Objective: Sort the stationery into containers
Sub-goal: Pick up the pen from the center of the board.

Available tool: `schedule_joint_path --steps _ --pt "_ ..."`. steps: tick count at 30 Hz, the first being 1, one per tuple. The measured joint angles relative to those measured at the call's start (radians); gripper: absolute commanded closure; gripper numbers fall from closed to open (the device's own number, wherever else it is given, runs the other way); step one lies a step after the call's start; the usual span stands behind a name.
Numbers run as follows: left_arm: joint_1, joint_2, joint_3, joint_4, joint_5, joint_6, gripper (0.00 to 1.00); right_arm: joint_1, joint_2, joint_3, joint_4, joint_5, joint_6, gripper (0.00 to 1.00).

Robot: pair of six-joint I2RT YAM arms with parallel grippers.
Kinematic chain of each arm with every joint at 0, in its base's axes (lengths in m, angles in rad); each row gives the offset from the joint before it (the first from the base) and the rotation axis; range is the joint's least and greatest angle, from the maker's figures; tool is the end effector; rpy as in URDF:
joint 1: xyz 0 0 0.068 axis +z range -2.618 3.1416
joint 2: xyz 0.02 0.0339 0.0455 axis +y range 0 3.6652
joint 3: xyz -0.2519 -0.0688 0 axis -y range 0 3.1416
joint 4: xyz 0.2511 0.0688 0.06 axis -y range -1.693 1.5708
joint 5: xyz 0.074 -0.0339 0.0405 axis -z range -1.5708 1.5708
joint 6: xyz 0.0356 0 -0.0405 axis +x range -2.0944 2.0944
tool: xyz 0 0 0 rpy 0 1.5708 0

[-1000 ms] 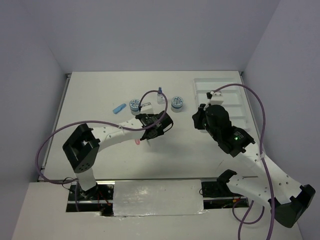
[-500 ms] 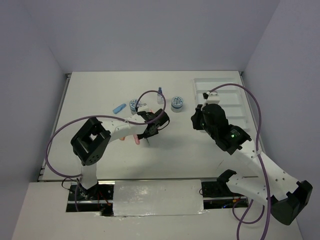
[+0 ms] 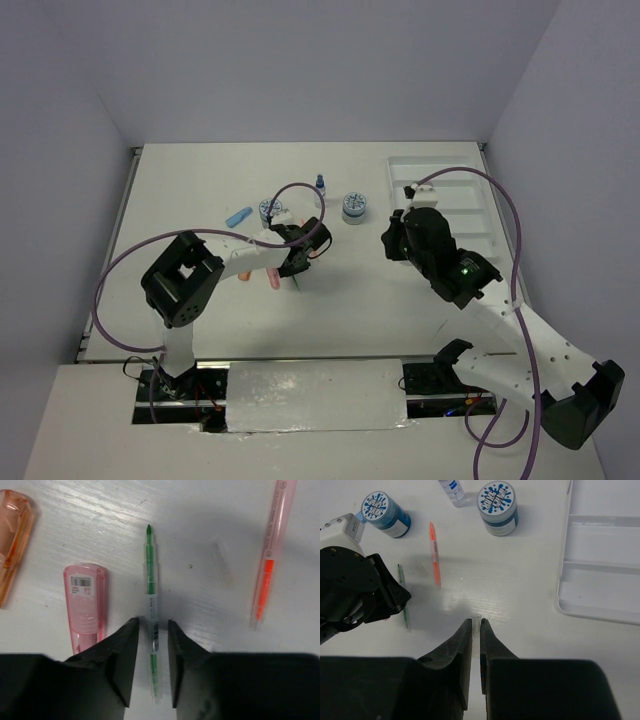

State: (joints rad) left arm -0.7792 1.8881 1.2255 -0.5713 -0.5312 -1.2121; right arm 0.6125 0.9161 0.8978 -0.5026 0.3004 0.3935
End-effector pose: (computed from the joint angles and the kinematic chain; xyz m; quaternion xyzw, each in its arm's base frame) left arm 0.2746 -0.2458 0.1469 -0.2473 0.9196 0.0050 0.3051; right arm 0.1799 0.1135 0.3150 -0.0190 0.8587 0.1254 0.4966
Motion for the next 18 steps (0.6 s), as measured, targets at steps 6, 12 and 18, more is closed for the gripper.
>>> schedule_joint_path --steps 6,12,18 --pt "0.005 0.0 -0.003 0.022 0.005 0.006 0.85 0.0 0.021 0.0 0.0 -0.011 0.0 1.0" --pt "0.002 -0.035 -0.048 0.061 0.01 -0.002 1.0 0.0 0.025 0.0 0.003 -0.038 0.002 1.0" --pt "-0.057 -0.18 -0.108 0.01 0.005 0.034 1.0 0.0 0.015 -0.004 0.033 -0.042 0.054 1.0"
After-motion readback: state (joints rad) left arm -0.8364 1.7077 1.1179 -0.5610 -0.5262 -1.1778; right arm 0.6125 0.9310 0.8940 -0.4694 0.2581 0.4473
